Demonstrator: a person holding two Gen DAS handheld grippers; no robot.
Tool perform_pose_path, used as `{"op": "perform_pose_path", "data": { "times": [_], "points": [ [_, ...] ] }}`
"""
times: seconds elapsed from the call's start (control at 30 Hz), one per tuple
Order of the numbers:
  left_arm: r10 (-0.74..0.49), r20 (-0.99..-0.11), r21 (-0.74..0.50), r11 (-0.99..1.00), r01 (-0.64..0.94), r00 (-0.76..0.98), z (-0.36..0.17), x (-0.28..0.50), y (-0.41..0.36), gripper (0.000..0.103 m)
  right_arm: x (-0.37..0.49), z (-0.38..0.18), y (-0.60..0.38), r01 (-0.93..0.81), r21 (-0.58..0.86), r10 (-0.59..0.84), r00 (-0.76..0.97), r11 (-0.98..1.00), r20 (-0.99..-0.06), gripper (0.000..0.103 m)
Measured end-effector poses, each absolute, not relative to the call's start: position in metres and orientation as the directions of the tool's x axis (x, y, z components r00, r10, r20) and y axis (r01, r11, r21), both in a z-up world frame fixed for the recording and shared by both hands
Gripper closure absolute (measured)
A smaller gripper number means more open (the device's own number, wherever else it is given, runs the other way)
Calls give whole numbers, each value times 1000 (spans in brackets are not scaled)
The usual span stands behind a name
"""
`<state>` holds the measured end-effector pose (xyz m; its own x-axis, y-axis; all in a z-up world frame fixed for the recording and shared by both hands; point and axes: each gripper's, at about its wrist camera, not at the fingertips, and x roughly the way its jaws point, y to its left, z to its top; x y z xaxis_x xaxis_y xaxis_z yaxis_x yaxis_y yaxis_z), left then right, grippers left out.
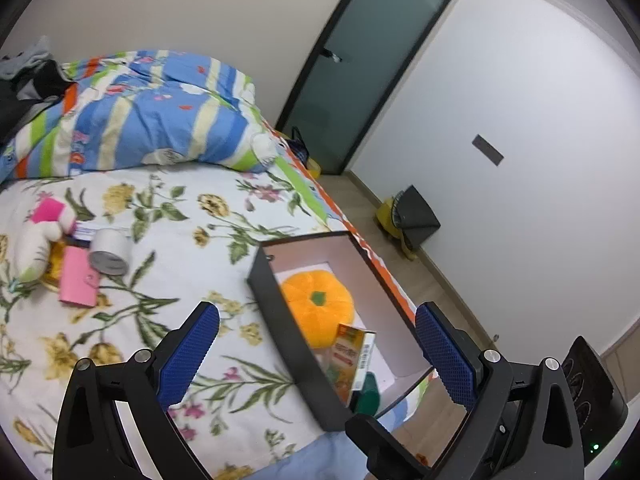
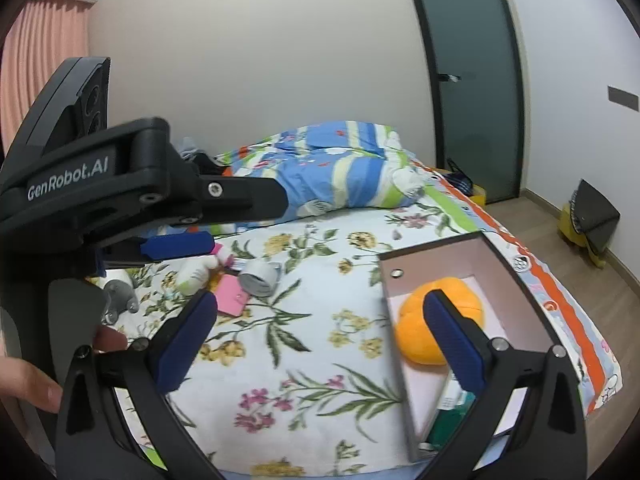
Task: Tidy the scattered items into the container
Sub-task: 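Move the left gripper back to the white tape roll on the bed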
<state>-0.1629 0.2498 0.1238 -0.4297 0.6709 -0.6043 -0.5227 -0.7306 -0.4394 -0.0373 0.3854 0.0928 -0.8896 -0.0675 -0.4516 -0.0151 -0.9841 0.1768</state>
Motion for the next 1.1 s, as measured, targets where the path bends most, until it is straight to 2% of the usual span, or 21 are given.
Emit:
{"op": "perform_pose_path", "data": {
  "times": [0.17,0.33,0.63,0.87,1.1],
  "points": [
    [627,-598,-391,-772,-501,-499,129,-162,195,4,-40,97,353,26,167,-101,-885,-986,-455,0],
    [564,-606,-371,-824,-428,-561,123,-168,121,4,-49,87,326,68,217,-164,-870,-974,-465,0],
    [500,-645,-415,-864,-285,-577,71,-192,14,4,-82,51,269,135,256,-254,-814,-957,-522,0],
    [513,-663,-471,-852,-230,-545,24,-221,-20,4,-117,19,239,138,232,-246,-801,-963,-546,0],
    [522,-682,-480,-848,-224,-513,-12,-267,-6,4,-175,-20,240,88,224,-204,-795,-971,-572,0]
  ]
}}
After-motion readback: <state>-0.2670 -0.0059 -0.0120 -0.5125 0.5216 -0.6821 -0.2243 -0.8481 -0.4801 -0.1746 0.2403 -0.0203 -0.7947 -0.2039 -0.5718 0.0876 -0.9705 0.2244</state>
